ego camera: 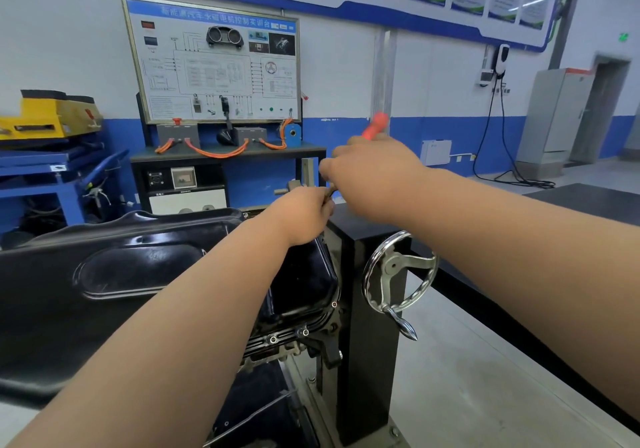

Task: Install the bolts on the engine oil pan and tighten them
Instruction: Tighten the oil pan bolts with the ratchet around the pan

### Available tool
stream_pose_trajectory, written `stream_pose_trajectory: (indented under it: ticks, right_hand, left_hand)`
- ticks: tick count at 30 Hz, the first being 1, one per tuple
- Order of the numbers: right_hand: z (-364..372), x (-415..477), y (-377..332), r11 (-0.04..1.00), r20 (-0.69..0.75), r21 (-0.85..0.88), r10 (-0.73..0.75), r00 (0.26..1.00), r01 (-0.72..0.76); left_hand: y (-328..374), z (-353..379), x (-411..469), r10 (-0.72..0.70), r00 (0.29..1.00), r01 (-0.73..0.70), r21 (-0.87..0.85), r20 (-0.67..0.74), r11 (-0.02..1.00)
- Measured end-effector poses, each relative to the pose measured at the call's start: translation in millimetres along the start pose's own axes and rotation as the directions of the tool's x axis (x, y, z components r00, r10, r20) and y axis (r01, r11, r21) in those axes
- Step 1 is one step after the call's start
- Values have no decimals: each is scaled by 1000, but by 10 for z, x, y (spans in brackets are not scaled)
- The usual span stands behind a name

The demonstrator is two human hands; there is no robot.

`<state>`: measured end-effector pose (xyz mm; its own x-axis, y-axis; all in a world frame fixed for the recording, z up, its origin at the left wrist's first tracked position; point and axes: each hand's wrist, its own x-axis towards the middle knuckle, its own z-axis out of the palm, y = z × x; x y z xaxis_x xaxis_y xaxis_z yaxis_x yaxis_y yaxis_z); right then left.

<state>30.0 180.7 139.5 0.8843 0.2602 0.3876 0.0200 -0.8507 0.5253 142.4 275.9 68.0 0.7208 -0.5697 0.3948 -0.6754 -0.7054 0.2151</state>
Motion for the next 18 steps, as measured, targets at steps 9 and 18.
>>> stream_pose_trajectory:
  ticks: [9, 18]
  right_hand:
    - [138, 46, -34, 881, 154, 342, 290, 945, -326]
    - [45, 67, 22, 995, -15, 1, 99, 995, -99]
  left_hand:
    - [10, -77, -39, -12, 1000, 12, -16, 26, 1000]
    - [-99, -53, 21, -13, 997, 3, -116, -80, 993]
